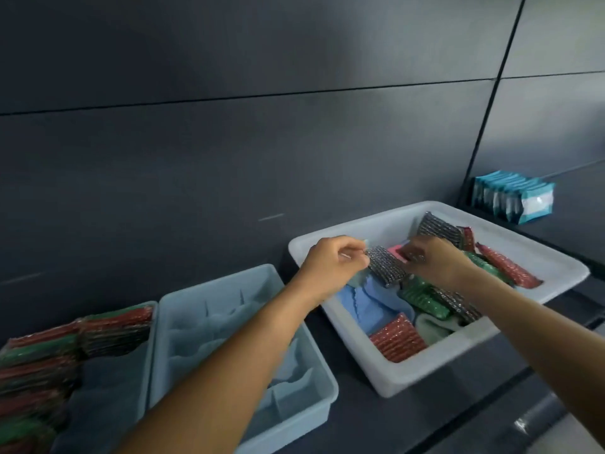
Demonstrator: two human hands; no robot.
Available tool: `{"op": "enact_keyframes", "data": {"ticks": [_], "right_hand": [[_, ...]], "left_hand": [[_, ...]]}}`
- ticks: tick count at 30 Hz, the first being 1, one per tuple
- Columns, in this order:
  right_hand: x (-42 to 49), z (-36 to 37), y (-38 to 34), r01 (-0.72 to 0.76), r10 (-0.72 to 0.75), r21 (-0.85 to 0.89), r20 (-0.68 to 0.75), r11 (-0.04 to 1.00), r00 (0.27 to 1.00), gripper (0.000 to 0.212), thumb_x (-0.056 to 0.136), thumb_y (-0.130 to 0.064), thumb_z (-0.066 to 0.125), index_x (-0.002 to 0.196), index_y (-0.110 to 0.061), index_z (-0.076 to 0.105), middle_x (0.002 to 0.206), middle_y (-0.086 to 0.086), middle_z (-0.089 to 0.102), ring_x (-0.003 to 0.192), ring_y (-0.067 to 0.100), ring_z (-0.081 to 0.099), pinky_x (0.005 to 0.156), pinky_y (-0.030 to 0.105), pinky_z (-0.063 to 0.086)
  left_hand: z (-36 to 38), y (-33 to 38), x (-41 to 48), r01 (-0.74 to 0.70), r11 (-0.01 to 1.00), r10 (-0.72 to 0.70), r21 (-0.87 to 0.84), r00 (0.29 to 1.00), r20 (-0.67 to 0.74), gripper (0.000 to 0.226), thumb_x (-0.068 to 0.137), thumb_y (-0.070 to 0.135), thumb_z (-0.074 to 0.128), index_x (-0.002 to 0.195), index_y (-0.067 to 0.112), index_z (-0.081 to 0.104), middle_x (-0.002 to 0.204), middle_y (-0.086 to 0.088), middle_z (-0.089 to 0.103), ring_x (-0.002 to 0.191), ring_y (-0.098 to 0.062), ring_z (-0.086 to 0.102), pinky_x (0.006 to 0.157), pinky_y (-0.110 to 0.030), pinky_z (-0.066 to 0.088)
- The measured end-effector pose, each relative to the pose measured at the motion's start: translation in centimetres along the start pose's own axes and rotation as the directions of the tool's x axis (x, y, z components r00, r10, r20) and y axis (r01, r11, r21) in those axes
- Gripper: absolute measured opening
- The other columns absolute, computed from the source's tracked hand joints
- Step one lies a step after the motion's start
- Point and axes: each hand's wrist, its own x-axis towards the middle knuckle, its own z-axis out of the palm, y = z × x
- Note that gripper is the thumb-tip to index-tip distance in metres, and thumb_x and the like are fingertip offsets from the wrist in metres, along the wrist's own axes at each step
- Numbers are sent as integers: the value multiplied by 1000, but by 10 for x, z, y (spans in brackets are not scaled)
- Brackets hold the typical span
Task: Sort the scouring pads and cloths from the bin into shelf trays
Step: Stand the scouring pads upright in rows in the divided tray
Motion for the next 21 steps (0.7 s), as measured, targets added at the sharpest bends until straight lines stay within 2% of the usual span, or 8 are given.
{"op": "enact_keyframes", "data": {"ticks": [4,7,9,11,14,16,18,21], "right_hand": [[10,-12,31,18,4,-97,226,995,974,34,78,-11,60,111,-18,64,109,4,67,103,25,62,92,38,49],[13,-22,33,95,2,-189,460,977,888,43,83,1,44,114,-20,64,115,5,65,105,26,61,89,34,48],[12,-27,30,152,9,-253,540,956,842,51,83,0,44,125,-23,61,120,3,63,104,25,60,88,32,49],[10,-30,30,186,14,-278,590,943,807,50,82,-3,48,128,-21,59,116,3,63,100,22,61,81,31,52],[4,-37,25,177,48,-306,606,936,794,53,83,-3,57,133,-21,55,131,2,54,114,20,52,86,28,43],[3,-42,23,168,35,-286,591,943,806,54,81,-2,61,131,-22,56,132,0,51,117,20,48,87,27,40],[3,-48,19,182,-4,-260,564,948,826,50,79,-3,65,124,-22,59,117,-2,50,103,16,47,70,20,36],[6,-57,11,185,-82,-189,453,964,888,34,76,-8,69,102,-27,58,98,-7,50,82,8,47,59,22,30]], "left_hand": [[41,8,44,346,921,-344,-181,938,41,32,87,20,70,117,13,61,112,-7,63,91,-22,59,94,-34,51],[60,16,59,540,824,-527,-173,842,120,6,93,22,63,96,19,59,77,1,60,64,-14,56,70,-23,45],[67,17,63,616,770,-596,-167,788,155,19,95,26,61,80,18,52,66,3,56,54,-9,49,56,-21,39],[74,15,68,636,752,-614,-176,772,165,24,95,26,61,76,17,49,70,0,59,56,-10,50,50,-19,42],[79,17,68,615,749,-605,-247,786,124,17,95,17,59,80,11,56,42,2,60,33,-7,54,29,-14,36],[79,16,70,572,769,-582,-287,811,57,14,92,17,63,101,7,67,70,-2,72,48,-10,57,49,-15,43],[76,14,69,483,822,-507,-302,862,-1,28,90,16,67,117,10,67,101,-3,67,68,-11,53,63,-14,41],[61,12,57,312,890,-369,-333,921,-125,30,85,17,74,114,16,67,110,-3,64,96,-14,58,68,-14,45]]}}
